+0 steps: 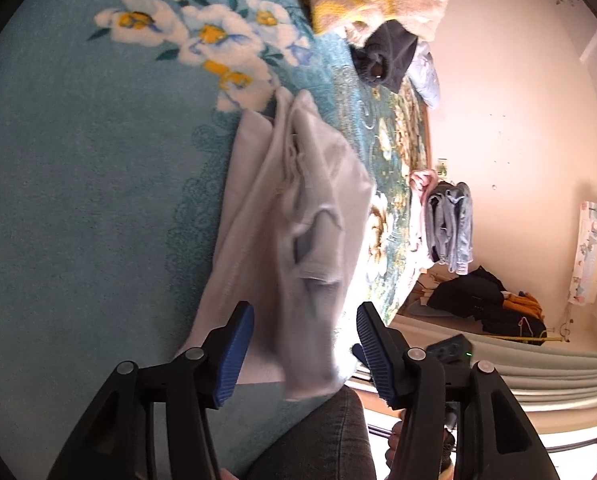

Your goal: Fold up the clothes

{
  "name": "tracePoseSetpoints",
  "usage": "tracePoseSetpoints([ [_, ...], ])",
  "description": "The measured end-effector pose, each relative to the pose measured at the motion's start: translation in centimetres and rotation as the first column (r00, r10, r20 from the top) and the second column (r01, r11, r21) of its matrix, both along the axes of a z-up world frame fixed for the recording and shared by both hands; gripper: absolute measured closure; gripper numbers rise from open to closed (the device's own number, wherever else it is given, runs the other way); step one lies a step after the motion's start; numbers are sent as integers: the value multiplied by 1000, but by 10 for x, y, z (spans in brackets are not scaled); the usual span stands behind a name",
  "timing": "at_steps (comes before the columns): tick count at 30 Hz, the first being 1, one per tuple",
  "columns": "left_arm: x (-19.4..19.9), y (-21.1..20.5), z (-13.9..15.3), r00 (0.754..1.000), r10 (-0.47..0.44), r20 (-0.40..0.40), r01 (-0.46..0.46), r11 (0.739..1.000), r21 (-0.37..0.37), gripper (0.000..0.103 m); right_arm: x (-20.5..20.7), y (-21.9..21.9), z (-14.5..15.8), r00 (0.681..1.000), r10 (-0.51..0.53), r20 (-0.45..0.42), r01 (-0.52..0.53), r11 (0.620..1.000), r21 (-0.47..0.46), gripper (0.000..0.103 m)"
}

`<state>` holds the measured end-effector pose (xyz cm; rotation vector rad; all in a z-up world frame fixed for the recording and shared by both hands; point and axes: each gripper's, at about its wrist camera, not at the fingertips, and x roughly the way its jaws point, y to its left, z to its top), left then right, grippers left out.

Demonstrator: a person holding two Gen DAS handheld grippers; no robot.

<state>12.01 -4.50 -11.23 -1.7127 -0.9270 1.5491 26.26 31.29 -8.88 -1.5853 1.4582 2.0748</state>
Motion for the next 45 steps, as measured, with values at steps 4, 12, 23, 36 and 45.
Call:
tracePoseSetpoints([
  [4,5,13,-6,998,-61,-6,60,995,-83,38,2,-1,-10,1000,3,24,-2,1000,-22,62],
  [12,13,32,-5,993,-91,-72,76,978,-195,78,7,-2,-17,998,19,60,-17,999,-37,62],
  [23,35,9,-30,996,-85,-3,81,957,-278,100,-4,-18,-35,990,93,105,-83,992,-92,62],
  [36,4,-10,-7,1000,7,-23,-10,992,-126,87,-23,-43,-44,975,184,122,-168,978,-127,78],
  [45,-19,5,6,998,-14,-54,7,992,-125,79,-27,-19,-9,964,264,14,-262,962,-75,96],
])
